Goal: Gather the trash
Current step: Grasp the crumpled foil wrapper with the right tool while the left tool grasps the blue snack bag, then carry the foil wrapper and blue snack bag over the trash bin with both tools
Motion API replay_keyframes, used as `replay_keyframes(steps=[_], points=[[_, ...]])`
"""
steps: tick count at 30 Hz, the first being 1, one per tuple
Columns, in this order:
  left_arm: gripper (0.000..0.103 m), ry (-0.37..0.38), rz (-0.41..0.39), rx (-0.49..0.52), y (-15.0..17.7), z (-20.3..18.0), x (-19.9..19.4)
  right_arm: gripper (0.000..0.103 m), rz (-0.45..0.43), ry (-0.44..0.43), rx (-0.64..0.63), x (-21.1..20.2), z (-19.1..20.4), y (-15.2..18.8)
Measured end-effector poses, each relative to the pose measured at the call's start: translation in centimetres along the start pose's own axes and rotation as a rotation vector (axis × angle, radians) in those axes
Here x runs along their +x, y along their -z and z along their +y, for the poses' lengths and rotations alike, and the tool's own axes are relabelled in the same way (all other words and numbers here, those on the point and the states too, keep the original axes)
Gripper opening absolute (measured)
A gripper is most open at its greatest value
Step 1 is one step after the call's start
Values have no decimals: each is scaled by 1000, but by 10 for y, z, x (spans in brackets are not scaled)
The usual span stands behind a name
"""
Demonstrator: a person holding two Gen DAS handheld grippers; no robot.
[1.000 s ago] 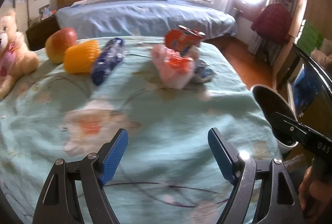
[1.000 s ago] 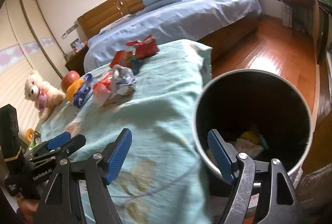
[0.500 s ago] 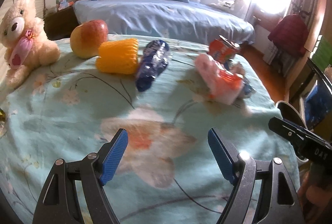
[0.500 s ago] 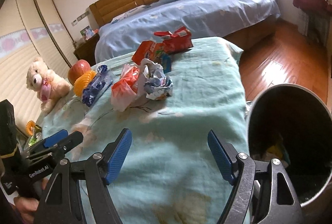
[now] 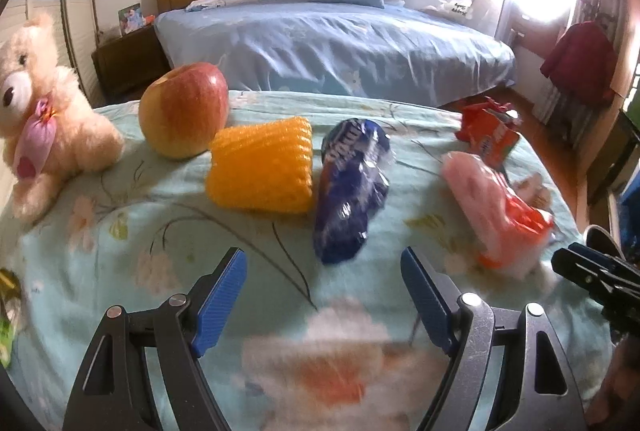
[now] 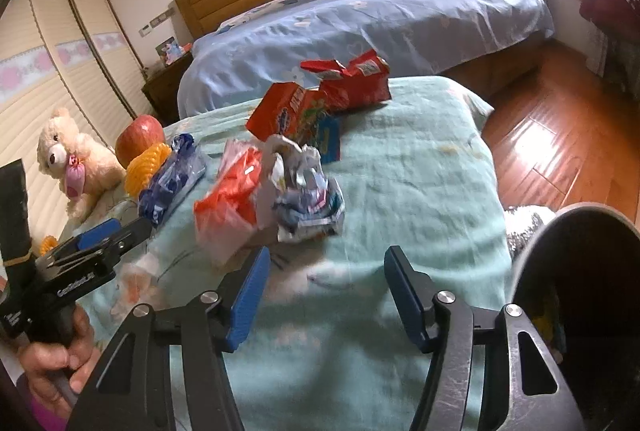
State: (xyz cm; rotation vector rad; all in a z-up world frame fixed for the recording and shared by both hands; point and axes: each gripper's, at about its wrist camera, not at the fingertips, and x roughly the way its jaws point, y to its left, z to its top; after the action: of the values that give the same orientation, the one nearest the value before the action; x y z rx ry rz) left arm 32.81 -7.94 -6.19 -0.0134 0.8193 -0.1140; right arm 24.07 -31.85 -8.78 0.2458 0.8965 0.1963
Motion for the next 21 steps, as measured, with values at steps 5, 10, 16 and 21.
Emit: replay_keyframes(steps=[5,10,16,21], points=[[78,7,-1,2,-8,-5,14,61,15,-29,-10,14,2,-10],[60,4,9,10,-12,-11,25,54,35,-56,-18,26,2,-15],[22,10,33,7,-15,-17,36,27,39,-79,-9,29,-5,-18],[20,9,21,-37,-7,-11,26,22,29,-102,-7,26,-6,-16]])
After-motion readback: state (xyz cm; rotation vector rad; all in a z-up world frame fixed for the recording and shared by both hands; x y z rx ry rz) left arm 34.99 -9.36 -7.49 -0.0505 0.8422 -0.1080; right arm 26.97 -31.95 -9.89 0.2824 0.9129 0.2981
